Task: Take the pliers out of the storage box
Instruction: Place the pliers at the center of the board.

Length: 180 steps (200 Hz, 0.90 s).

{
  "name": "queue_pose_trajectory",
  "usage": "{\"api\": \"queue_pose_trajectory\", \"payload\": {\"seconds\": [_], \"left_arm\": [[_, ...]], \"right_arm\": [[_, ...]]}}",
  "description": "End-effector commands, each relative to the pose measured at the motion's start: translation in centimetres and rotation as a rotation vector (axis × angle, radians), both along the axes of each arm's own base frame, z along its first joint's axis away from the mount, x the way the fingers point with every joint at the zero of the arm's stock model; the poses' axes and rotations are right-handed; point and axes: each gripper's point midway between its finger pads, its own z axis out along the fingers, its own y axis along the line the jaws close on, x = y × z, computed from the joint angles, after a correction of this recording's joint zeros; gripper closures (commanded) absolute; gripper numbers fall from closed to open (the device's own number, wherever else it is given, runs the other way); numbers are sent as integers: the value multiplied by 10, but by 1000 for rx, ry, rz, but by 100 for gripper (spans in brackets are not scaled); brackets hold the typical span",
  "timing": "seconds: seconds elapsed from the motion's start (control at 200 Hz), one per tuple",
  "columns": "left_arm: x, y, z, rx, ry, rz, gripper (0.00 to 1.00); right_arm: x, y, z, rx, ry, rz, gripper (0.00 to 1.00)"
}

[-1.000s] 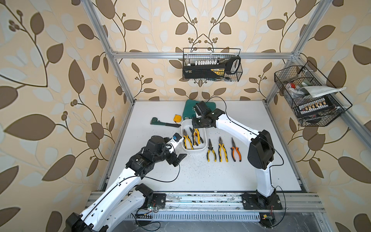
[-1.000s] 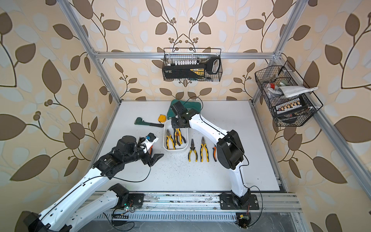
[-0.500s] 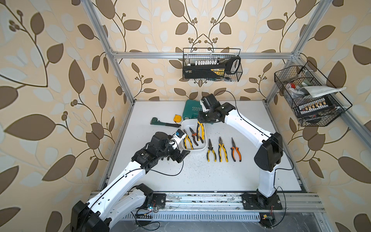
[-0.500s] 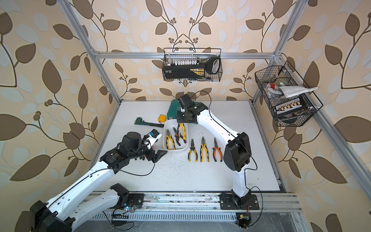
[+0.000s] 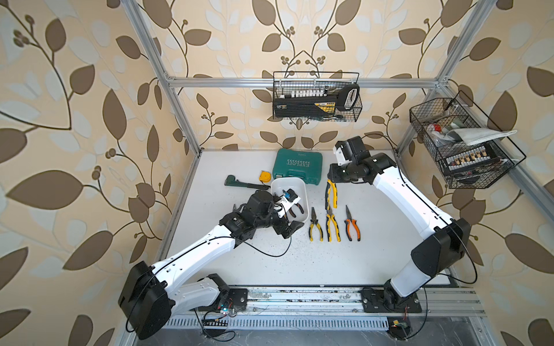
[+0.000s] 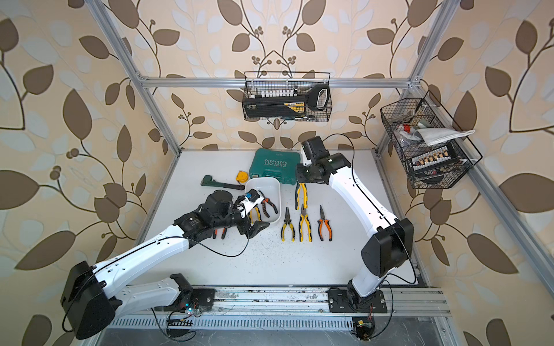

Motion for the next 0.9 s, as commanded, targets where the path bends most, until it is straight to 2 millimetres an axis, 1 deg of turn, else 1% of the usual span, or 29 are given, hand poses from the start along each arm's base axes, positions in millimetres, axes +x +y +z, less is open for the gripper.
{"api": "queue_pose_trajectory", "payload": {"seconds": [0.0,0.12,0.215,0.23,0.235,0.25,0.35,0.425,0.5,0.63,0.765,0.895], "left_arm": [[11,-35,32,-89,-93,-35,1],[9,-69,35,-104,-108,-104,1],[7,-91,37,-128,-108,-154,1],[6,-93,40,-137,-112,-160,1],[7,-95,35,-128,-102,-162,1],[7,-98,30,-122,-93,-168,1],[4,-113,27,-124,-85,-209,1],[-1,-121,28,-129,-81,-236,1],[-5,-125,28,-134,-74,-256,1],[-8,-120,26,-122,-81,-257,1],[-7,-115,24,-109,-97,-246,1],[-8,-114,21,-104,-96,-246,1]], "right_arm": [[-19,-41,3,-145,1,17,100],[-31,-81,-13,-243,53,-45,100],[-39,-102,-29,-268,95,-80,100],[-40,-105,-32,-271,102,-84,100],[-40,-106,-33,-273,105,-85,100],[-41,-109,-36,-280,114,-89,100],[-43,-133,-55,-338,169,-129,100],[-42,-144,-69,-363,207,-143,100],[-38,-151,-83,-364,247,-149,100],[-34,-159,-113,-353,329,-165,100],[-31,-155,-140,-329,390,-155,100],[-31,-150,-166,-302,458,-141,100]]}}
